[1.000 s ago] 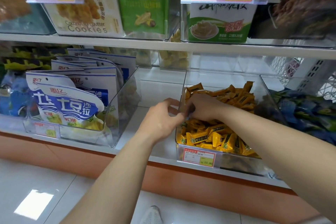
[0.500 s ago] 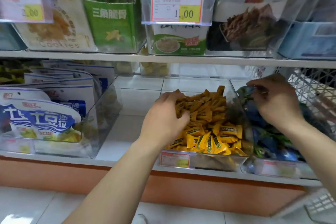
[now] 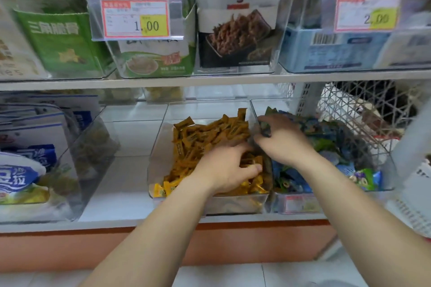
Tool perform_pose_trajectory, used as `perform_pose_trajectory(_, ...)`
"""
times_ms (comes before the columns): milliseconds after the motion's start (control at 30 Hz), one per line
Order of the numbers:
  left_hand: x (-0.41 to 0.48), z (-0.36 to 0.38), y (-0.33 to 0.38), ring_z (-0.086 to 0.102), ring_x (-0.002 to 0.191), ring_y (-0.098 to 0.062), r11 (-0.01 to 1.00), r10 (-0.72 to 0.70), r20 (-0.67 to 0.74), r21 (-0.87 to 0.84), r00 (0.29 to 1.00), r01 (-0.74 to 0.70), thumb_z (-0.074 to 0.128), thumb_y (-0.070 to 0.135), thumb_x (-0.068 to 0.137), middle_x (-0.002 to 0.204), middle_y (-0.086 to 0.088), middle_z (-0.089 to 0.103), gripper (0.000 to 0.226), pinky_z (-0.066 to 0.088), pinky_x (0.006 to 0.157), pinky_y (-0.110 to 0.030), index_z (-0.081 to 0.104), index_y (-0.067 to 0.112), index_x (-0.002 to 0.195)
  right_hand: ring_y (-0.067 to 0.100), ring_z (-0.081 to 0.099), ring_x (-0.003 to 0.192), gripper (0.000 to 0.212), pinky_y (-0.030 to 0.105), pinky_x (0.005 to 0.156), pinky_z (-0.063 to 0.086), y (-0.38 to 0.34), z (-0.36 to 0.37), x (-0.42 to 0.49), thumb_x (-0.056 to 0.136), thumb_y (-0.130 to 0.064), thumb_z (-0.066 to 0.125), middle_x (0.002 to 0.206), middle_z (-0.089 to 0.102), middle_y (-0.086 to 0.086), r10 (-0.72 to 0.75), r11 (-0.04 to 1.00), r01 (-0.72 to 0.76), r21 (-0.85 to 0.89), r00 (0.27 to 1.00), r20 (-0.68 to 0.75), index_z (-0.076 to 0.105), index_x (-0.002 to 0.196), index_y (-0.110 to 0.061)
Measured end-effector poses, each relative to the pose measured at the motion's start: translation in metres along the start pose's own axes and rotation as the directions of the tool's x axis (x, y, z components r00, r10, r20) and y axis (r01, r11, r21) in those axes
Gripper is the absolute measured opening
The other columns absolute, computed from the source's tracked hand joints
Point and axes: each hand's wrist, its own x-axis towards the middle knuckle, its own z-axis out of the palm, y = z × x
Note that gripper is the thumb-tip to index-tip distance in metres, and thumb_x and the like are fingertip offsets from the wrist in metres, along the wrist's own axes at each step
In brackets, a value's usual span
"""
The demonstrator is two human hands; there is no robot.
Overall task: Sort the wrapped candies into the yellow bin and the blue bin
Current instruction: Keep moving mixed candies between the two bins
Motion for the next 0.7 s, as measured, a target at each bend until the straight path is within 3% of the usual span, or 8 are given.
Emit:
perform_pose_trajectory(67,0.008,0.009,-0.001,0.030,0.142,-0.024,0.996,0.004,0.136,0.088,0.991,-0.016,0.050,0.068,0.087,0.155,0.006,0.039,0.068,0.034,0.112,-0.043,0.037,0.039,0.147,0.021,0.052,0.125,0.051,0.037,0.099,0.046,0.010,0.006,-0.012,0.085,-0.029,0.060,0.138,0.054,-0.004,-0.031,0.990,0.015,0.137,0.992,0.120,0.052,0.134,-0.036)
perform_pose_trajectory(167,0.019,0.015,-0.009,0.015,0.146,-0.022,0.977,-0.040,0.215,0.212,0.976,-0.007,0.049,0.075,0.081,0.158,0.012,0.030,0.075,0.026,0.114,-0.052,0.035,0.042,0.147,0.019,0.041,0.138,0.073,0.041,0.110,0.040,0.024,0.013,-0.024,0.082,-0.036,0.053,0.155,0.041,-0.005,-0.058,0.985,0.043,0.166,0.994,0.091,0.032,0.152,-0.038)
perform_pose_trajectory(233,0.024,0.012,-0.014,0.021,0.141,-0.023,0.963,-0.020,0.202,0.269,0.979,-0.036,0.047,0.075,0.076,0.152,0.013,0.037,0.073,0.034,0.108,-0.053,0.045,0.042,0.141,0.019,0.039,0.140,0.072,0.038,0.110,0.040,0.027,0.018,-0.023,0.087,-0.035,0.052,0.157,0.038,-0.005,-0.075,0.988,0.066,0.137,0.996,0.056,0.027,0.154,-0.036)
perform_pose_trajectory(367,0.031,-0.006,-0.032,0.033,0.132,-0.023,0.928,-0.044,0.190,0.371,0.981,-0.030,0.037,0.073,0.064,0.144,0.014,0.045,0.075,0.039,0.099,-0.041,0.061,0.038,0.127,0.020,0.040,0.140,0.069,0.037,0.107,0.041,0.030,0.021,-0.023,0.089,-0.037,0.050,0.158,0.036,-0.005,-0.080,0.993,0.076,0.089,0.996,0.044,0.026,0.154,-0.036)
perform_pose_trajectory(433,0.033,-0.022,-0.047,0.040,0.127,-0.022,0.916,-0.089,0.183,0.400,0.979,0.009,0.039,0.073,0.065,0.139,0.014,0.048,0.060,0.039,0.092,-0.038,0.068,0.039,0.104,0.020,0.041,0.138,0.068,0.041,0.106,0.043,0.031,0.020,-0.022,0.088,-0.040,0.047,0.157,0.037,-0.006,-0.086,0.992,0.080,0.093,0.994,0.060,0.027,0.153,-0.036)
perform_pose_trajectory(500,0.032,-0.041,-0.064,0.048,0.117,-0.021,0.912,-0.130,0.162,0.407,0.978,0.054,0.045,0.072,0.069,0.131,0.013,0.053,0.039,0.042,0.084,-0.037,0.063,0.040,0.082,0.020,0.042,0.138,0.069,0.044,0.107,0.043,0.030,0.019,-0.022,0.087,-0.041,0.046,0.156,0.039,-0.006,-0.092,0.991,0.084,0.100,0.993,0.072,0.028,0.153,-0.036)
perform_pose_trajectory(633,0.025,-0.069,-0.085,0.053,0.096,-0.020,0.813,-0.246,0.206,0.575,0.947,0.086,0.058,0.062,0.077,0.112,0.007,0.056,0.027,0.048,0.074,-0.035,0.065,0.039,0.088,0.020,0.048,0.131,0.069,0.046,0.102,0.047,0.030,0.019,-0.021,0.084,-0.046,0.043,0.150,0.046,-0.007,-0.098,0.989,0.087,0.120,0.992,0.084,0.031,0.151,-0.038)
perform_pose_trajectory(700,0.022,-0.078,-0.083,0.055,0.091,-0.018,0.834,-0.325,0.269,0.534,0.907,0.140,0.063,0.063,0.072,0.104,0.006,0.055,0.029,0.050,0.073,-0.034,0.064,0.041,0.092,0.018,0.048,0.130,0.072,0.046,0.102,0.047,0.030,0.019,-0.021,0.079,-0.051,0.039,0.149,0.047,-0.010,-0.104,0.987,0.092,0.132,0.991,0.080,0.031,0.150,-0.040)
